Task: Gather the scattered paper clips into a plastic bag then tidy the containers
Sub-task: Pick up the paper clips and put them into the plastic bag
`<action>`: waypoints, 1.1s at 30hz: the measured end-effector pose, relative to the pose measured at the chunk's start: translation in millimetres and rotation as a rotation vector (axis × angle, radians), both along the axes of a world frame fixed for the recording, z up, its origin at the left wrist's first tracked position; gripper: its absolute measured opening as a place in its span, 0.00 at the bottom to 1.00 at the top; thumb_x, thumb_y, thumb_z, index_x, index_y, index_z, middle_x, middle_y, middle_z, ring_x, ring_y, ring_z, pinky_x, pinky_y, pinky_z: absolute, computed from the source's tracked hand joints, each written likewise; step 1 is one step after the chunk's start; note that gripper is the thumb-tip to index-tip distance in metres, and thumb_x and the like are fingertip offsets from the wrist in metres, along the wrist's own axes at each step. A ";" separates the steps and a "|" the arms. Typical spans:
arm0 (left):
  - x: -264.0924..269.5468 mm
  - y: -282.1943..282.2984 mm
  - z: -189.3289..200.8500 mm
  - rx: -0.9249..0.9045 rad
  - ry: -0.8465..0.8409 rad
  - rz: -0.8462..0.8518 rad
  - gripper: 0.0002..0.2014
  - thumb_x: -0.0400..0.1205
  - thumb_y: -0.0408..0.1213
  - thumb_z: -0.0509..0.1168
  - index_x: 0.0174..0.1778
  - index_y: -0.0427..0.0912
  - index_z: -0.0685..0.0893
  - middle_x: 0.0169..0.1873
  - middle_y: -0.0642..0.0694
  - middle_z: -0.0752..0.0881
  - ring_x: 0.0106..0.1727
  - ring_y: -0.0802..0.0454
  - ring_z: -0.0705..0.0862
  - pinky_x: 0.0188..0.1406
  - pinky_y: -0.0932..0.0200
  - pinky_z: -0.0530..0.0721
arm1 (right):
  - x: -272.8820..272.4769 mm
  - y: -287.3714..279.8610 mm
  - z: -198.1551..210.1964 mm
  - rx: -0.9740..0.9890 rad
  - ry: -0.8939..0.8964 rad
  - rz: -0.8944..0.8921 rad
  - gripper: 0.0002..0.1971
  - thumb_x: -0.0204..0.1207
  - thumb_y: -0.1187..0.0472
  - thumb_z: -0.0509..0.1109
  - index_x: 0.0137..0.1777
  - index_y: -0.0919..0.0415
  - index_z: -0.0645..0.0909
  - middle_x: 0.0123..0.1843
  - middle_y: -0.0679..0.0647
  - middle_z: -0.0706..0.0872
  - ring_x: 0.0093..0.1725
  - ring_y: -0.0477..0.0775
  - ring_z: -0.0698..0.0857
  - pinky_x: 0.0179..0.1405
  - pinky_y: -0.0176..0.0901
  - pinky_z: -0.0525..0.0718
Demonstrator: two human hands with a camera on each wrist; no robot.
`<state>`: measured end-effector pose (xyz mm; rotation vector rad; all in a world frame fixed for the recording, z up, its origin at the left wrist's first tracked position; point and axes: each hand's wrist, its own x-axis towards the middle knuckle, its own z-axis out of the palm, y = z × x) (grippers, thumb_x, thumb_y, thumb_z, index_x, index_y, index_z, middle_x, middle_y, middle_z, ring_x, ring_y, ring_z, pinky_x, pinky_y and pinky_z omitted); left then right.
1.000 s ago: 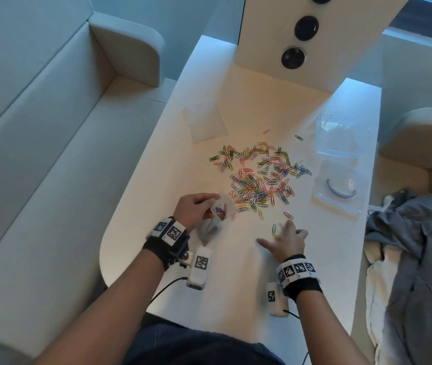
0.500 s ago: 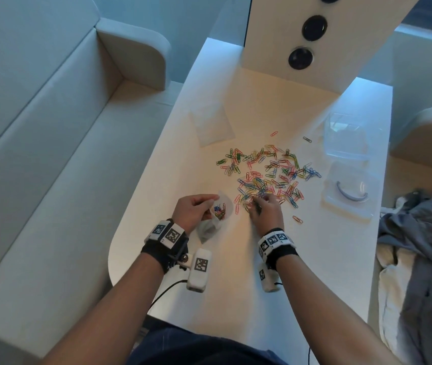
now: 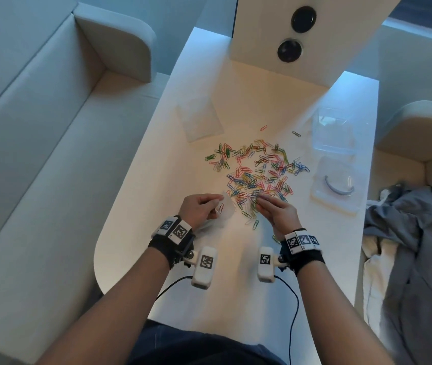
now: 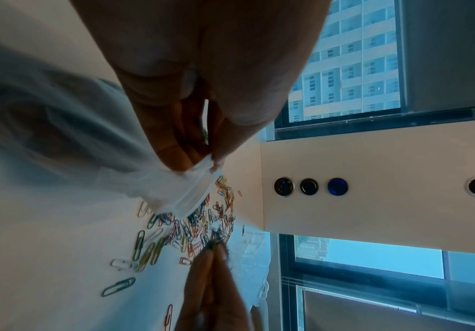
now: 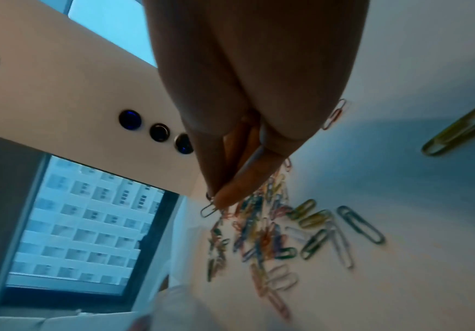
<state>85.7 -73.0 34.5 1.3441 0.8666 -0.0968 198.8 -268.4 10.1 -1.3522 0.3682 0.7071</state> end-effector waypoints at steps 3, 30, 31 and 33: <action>8.5 -8.1 -1.6 0.003 0.002 -0.025 0.09 0.82 0.29 0.67 0.55 0.36 0.90 0.36 0.44 0.88 0.25 0.61 0.82 0.34 0.66 0.85 | -4.6 8.8 19.5 0.169 0.033 0.072 0.10 0.76 0.78 0.68 0.55 0.74 0.84 0.50 0.62 0.91 0.49 0.54 0.91 0.48 0.37 0.89; 17.2 8.3 -2.1 0.011 -0.041 -0.060 0.09 0.82 0.31 0.67 0.48 0.47 0.92 0.38 0.51 0.91 0.34 0.51 0.84 0.51 0.49 0.86 | 142.1 42.5 18.0 -0.881 -0.583 0.806 0.15 0.78 0.62 0.69 0.63 0.53 0.84 0.67 0.55 0.84 0.59 0.55 0.86 0.54 0.43 0.86; 17.7 11.2 -1.7 0.012 -0.041 -0.055 0.09 0.82 0.31 0.67 0.48 0.47 0.92 0.39 0.50 0.91 0.33 0.52 0.84 0.52 0.48 0.86 | 155.2 37.5 9.1 -1.059 -0.629 0.812 0.20 0.77 0.57 0.70 0.70 0.52 0.79 0.73 0.57 0.79 0.67 0.60 0.81 0.63 0.51 0.83; 17.8 16.1 -2.2 0.017 -0.042 -0.050 0.09 0.82 0.32 0.68 0.47 0.49 0.92 0.38 0.51 0.92 0.31 0.55 0.83 0.53 0.47 0.86 | 167.2 27.3 -10.7 -1.288 -0.562 0.863 0.34 0.75 0.44 0.72 0.78 0.52 0.68 0.80 0.61 0.67 0.74 0.70 0.71 0.71 0.63 0.75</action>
